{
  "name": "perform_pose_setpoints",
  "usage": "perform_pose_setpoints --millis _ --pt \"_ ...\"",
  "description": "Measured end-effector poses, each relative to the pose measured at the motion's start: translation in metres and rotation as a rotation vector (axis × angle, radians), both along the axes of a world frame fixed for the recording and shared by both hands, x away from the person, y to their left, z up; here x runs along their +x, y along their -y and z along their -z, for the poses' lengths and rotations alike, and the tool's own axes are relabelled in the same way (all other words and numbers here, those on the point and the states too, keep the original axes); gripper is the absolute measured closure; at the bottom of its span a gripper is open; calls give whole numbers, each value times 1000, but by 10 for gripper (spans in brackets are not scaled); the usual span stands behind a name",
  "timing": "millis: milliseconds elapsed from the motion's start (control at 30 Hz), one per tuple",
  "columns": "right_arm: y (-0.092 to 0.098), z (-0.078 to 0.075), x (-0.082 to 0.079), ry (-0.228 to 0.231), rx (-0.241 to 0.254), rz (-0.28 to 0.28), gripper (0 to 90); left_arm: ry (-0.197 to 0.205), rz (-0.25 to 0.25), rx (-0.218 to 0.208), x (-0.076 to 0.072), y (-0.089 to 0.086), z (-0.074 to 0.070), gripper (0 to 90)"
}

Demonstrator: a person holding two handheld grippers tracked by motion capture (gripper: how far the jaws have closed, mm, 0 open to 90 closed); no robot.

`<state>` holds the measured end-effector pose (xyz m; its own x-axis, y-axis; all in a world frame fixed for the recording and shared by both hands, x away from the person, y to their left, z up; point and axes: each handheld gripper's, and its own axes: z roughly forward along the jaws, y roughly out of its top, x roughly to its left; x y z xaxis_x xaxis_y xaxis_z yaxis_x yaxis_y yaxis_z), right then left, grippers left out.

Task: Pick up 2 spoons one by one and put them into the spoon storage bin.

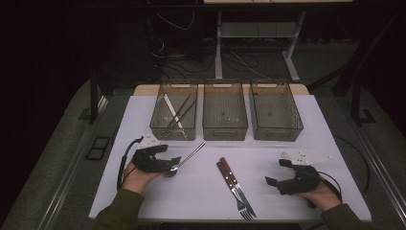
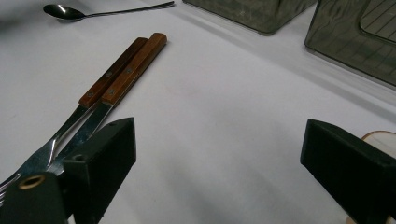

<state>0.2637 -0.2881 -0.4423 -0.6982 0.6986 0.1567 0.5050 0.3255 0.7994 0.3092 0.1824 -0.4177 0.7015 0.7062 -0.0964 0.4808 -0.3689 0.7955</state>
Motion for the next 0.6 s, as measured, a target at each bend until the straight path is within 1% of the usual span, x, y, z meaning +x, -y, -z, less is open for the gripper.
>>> perform_pose_setpoints --millis 67,133,167,267,333,467,533,600 --pt "0 0 0 -1 -2 -1 103 -15 -2 2 -4 -1 3 277" --pt "-1 0 0 2 -3 -4 103 -29 -1 12 -8 -1 7 290" --pt "-1 0 0 3 -4 -4 103 -38 1 27 -10 -2 8 293" --pt "-1 0 0 2 -6 -3 103 -58 5 38 -13 -4 13 327" --pt "-1 0 0 -2 -6 0 103 -70 1 34 -15 -5 15 358" --pt "-1 1 1 0 -9 -2 103 -92 -8 39 -14 -6 19 399" --pt "-2 1 0 1 -11 -3 103 -103 1 57 -13 -6 20 416" --pt "-1 1 0 2 -9 -2 103 -108 5 64 -14 -5 21 426"
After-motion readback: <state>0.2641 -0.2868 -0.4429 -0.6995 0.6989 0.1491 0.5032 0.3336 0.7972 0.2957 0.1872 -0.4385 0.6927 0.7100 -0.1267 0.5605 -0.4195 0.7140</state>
